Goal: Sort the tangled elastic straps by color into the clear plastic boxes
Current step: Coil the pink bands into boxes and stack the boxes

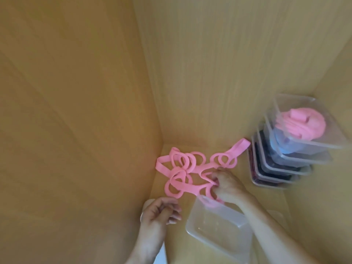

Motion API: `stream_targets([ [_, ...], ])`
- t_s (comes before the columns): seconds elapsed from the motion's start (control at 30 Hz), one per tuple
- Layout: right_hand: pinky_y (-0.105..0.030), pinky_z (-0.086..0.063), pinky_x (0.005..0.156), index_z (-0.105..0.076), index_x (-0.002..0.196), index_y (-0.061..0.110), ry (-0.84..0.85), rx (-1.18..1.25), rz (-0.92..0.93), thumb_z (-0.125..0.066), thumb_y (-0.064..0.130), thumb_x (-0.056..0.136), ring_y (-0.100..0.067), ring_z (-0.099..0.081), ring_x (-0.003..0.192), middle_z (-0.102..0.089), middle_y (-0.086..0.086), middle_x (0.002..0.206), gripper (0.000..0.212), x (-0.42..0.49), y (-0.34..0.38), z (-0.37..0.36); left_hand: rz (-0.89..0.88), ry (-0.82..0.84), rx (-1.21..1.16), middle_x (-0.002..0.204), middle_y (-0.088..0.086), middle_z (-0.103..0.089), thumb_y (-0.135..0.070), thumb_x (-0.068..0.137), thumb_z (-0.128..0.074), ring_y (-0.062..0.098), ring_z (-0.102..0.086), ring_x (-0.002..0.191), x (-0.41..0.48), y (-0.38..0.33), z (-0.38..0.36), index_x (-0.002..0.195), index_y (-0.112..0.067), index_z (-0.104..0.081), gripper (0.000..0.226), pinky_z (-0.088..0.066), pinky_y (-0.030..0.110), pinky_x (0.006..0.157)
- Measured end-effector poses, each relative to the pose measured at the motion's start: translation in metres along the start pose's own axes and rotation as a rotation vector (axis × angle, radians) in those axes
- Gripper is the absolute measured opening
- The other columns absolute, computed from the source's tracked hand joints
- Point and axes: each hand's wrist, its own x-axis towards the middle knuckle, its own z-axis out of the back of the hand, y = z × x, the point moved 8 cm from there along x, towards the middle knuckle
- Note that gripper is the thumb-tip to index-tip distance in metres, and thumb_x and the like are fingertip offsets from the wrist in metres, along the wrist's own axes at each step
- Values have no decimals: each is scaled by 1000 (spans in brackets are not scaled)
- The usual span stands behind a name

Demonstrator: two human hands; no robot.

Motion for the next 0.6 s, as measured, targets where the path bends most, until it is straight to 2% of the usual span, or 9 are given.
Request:
stream_targets([
  [0.07, -25, -51, 76, -63, 87, 40, -54, 104, 11, -66, 17, 86, -8, -62, 90, -58, 21, 100, 22, -4, -5, 14, 14, 2, 3, 79, 18, -70, 10, 96, -51, 27, -64, 67, 1, 3, -1, 94, 8, -67, 16, -51, 31, 64],
  [0.17, -16, -41, 58, -61, 75, 42, -173, 238, 32, -66, 21, 89, -1, -60, 69, -61, 15, 78, 26, -11, -6, 37, 7, 22, 20, 85, 18, -70, 5, 96, -50, 24, -65, 71, 8, -1, -7, 98, 6, -68, 18, -53, 27, 66],
  [0.2, -18, -45, 59, -65, 76, 40, -201, 318, 35, -67, 24, 91, -2, -62, 67, -63, 11, 75, 22, -14, -5, 45, 2, 27, 41, 86, 17, -71, 6, 96, -48, 23, -65, 72, 12, -3, -10, 98, 4, -69, 20, -53, 26, 67],
  [0.27, -31, -56, 68, -73, 82, 35, -211, 489, 33, -68, 21, 91, -12, -67, 73, -70, 6, 78, 17, -18, -2, 57, -28, 32, 121, 87, 13, -72, 12, 96, -44, 18, -65, 73, 24, -6, -18, 99, 1, -69, 27, -53, 25, 69],
  [0.3, -37, -56, 71, -74, 82, 31, -198, 532, 43, -68, 16, 90, -15, -68, 74, -72, 4, 78, 18, -19, 1, 63, -58, 36, 186, 86, 10, -72, 14, 93, -45, 16, -65, 74, 30, -8, -24, 97, -2, -70, 30, -51, 23, 72],
  [0.37, -37, -54, 73, -75, 81, 24, -191, 558, 53, -68, 11, 89, -17, -68, 75, -73, 1, 78, 17, -20, 5, 73, -128, 57, 368, 90, 1, -73, 14, 88, -48, 11, -64, 80, 44, -10, -40, 92, -11, -70, 34, -48, 16, 77],
  [0.43, -32, -54, 71, -74, 79, 24, -222, 602, 48, -71, 13, 90, -16, -70, 77, -74, 4, 79, 16, -23, 5, 85, -152, 116, 567, 95, -10, -71, 2, 88, -54, 6, -64, 89, 59, -5, -58, 90, -25, -69, 31, -47, 15, 83],
  [0.5, -21, -50, 61, -73, 77, 25, -264, 664, 40, -73, 12, 90, -8, -69, 69, -74, 7, 75, 18, -25, 4, 94, -136, 191, 734, 96, -18, -69, -12, 88, -58, 3, -63, 93, 73, 5, -74, 88, -35, -67, 25, -47, 17, 85],
  [0.6, -12, -45, 54, -74, 77, 24, -270, 718, 34, -75, 12, 89, 1, -66, 62, -74, 9, 72, 17, -33, 2, 98, -92, 318, 975, 102, -13, -74, -22, 85, -58, 9, -67, 95, 87, 17, -104, 95, -27, -74, 20, -51, 19, 79],
])
